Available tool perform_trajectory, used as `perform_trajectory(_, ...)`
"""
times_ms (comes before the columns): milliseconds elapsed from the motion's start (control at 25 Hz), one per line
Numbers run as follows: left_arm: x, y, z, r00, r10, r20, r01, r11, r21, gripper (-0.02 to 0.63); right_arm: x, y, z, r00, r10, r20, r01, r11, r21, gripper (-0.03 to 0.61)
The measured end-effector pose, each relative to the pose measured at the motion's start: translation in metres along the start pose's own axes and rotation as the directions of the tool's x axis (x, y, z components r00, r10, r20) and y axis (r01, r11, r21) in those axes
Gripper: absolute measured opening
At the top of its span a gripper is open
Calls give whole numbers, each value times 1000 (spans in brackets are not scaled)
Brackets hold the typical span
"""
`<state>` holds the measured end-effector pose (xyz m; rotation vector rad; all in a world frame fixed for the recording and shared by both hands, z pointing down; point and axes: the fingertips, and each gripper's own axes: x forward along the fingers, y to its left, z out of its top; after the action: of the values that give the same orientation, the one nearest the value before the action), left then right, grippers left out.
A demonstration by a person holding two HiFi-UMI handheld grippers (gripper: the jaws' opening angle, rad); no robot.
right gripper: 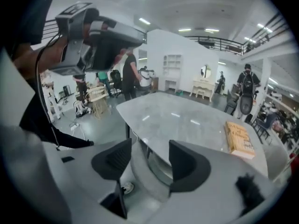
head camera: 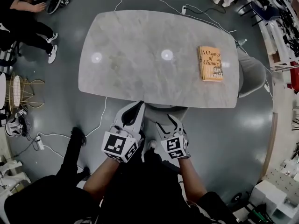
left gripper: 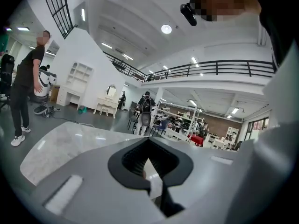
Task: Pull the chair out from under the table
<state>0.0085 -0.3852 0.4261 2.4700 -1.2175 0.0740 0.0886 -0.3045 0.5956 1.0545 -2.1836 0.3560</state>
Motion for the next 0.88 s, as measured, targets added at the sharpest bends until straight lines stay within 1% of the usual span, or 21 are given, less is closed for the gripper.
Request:
perform_trajectory(160,4,3,-6,1000,0,-9,0,1000,-5,8,13,13,-16,997,33,-75,-42,992,-115,255)
perform_trajectory(320,6,5,-9,1000,0,-16,0,1000,-8,8,26,26,-41,977,87,-195,-128,970,-208,264)
perform_trajectory(480,9,8,-12,1000,5,-23,-6,1000,-11,8,39,32,-68,940,136,-313,-223,939,-262,264)
perform_trajectory(680,7,14,-15,999,7,-33,-8,1000,-19,8,53,40,-95,888,185,-422,-317,910,-267,264)
perform_trajectory(880,9,15,-19,999,7,-40,-8,1000,-26,8,65,37,-120,848,188,-496,-366,884,-290,264)
